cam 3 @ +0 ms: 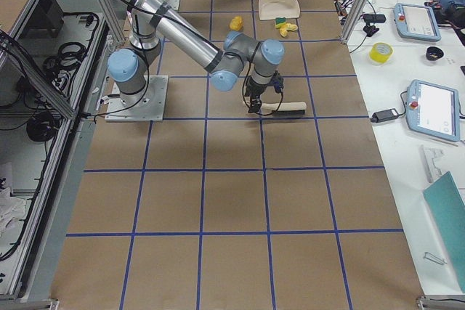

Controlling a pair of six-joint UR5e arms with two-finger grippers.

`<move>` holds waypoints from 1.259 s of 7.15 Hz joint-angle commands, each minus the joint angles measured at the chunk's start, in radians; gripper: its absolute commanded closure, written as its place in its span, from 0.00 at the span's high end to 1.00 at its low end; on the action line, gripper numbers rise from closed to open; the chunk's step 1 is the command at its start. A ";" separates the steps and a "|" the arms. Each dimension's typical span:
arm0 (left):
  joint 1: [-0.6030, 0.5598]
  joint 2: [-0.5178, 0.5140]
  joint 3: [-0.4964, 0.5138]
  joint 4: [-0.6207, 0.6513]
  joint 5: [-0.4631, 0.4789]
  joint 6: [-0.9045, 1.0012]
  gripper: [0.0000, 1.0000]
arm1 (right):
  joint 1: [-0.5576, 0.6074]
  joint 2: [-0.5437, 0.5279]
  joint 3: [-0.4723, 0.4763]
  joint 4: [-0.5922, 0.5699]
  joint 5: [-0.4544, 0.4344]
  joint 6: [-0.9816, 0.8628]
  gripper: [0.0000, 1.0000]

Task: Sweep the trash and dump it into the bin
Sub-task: 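Close the left gripper on the dustpan handle while the right grasps the brush handle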

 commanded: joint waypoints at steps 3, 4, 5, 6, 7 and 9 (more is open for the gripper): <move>-0.008 -0.030 -0.001 0.012 -0.011 0.051 0.75 | 0.000 -0.001 -0.011 0.001 0.007 0.052 0.28; -0.008 -0.021 -0.004 0.012 -0.011 0.056 0.75 | 0.000 -0.005 -0.013 0.001 0.001 0.051 0.17; -0.009 -0.015 -0.004 0.011 -0.011 0.056 0.75 | 0.000 -0.007 -0.013 0.001 0.000 0.052 0.10; -0.009 -0.012 -0.004 0.009 -0.012 0.054 0.75 | 0.000 -0.011 -0.013 0.004 0.000 0.055 0.06; -0.009 -0.013 -0.004 0.011 -0.012 0.054 0.62 | 0.009 -0.030 -0.020 0.010 -0.010 0.122 0.06; -0.009 -0.015 -0.007 0.012 -0.069 0.045 0.30 | 0.172 -0.070 -0.037 0.071 -0.141 0.168 0.08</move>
